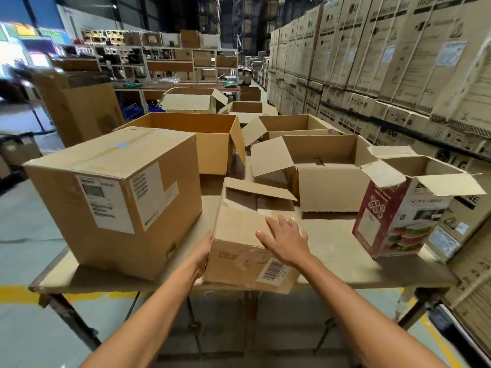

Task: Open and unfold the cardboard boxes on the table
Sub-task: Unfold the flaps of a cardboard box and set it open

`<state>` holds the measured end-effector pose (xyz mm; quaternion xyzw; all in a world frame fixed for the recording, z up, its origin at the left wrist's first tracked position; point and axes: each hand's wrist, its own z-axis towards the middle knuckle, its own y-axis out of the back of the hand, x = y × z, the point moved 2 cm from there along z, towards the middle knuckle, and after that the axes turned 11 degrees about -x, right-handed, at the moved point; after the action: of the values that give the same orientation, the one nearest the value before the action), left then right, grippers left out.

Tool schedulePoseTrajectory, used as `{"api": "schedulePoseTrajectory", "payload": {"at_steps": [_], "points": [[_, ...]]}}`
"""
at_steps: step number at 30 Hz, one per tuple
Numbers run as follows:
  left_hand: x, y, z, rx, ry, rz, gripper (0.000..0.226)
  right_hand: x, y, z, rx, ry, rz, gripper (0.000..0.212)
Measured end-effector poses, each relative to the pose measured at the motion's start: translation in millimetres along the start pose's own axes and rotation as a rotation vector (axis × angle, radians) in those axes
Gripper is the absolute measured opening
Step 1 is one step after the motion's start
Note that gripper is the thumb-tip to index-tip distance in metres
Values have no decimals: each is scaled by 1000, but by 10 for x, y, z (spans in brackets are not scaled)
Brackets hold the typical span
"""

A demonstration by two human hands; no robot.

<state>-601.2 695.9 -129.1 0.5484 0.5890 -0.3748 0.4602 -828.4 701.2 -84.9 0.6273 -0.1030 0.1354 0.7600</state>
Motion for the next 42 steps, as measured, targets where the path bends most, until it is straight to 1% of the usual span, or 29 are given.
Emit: {"api": "schedulePoseTrajectory", "payload": {"at_steps": [2,5,6,8,10,13,15,17,20,23,25,27,28,30,32,33,34,35,37,39,40,41,42], "points": [[-83,-71,51,87,-13,-82,51,-16,5,42,9,3,-23,73],[-151,-204,158,126,51,-180,61,-152,2,166,3,7,-57,75],[-161,-264,206,126,62,-194,60,-202,-2,206,-6,9,-75,75],[-178,-387,336,103,22,-151,48,-293,-45,280,-21,8,-122,76],[-182,-455,502,53,-73,-12,39,-337,-98,332,-30,-6,-159,75],[-273,-485,656,-31,-219,185,46,-338,-152,415,-39,-32,-182,74],[-339,-503,741,-105,-376,451,54,-323,-145,470,-40,-50,-176,73],[-402,-534,763,-174,-529,738,54,-312,-130,511,-30,-73,-163,74],[-492,-570,731,-171,-732,976,45,-299,-104,529,-17,-94,-123,73],[-617,-597,657,-189,-810,1186,49,-304,-50,547,17,-97,-69,70],[-707,-617,613,-148,-792,1272,57,-317,30,586,74,-99,-25,65],[-837,-613,541,-89,-723,1246,64,-301,171,614,112,-89,25,62],[-923,-599,500,-84,-722,1210,64,-287,263,624,96,-72,30,61],[-1114,-564,393,-112,-788,1123,56,-234,493,625,-25,-30,-10,56],[-1305,-538,225,-136,-874,1013,41,-168,759,587,-198,-3,-53,39],[-1382,-527,137,-129,-884,966,34,-141,874,550,-245,5,-43,30],[-1441,-520,43,-100,-868,923,30,-120,969,499,-255,14,-19,24],[-1492,-520,-65,-52,-835,880,31,-110,1047,429,-239,22,11,19],[-1545,-519,-267,77,-722,784,44,-102,1158,247,-184,47,64,13],[-1516,-492,-438,253,-518,648,58,-104,1213,21,-106,88,72,10],[-1459,-478,-492,333,-408,638,62,-108,1215,-103,-52,112,57,11],[-1368,-475,-525,401,-342,684,59,-112,1196,-225,1,130,35,13],[-1249,-482,-527,431,-351,799,54,-115,1164,-347,41,142,10,16]]}}
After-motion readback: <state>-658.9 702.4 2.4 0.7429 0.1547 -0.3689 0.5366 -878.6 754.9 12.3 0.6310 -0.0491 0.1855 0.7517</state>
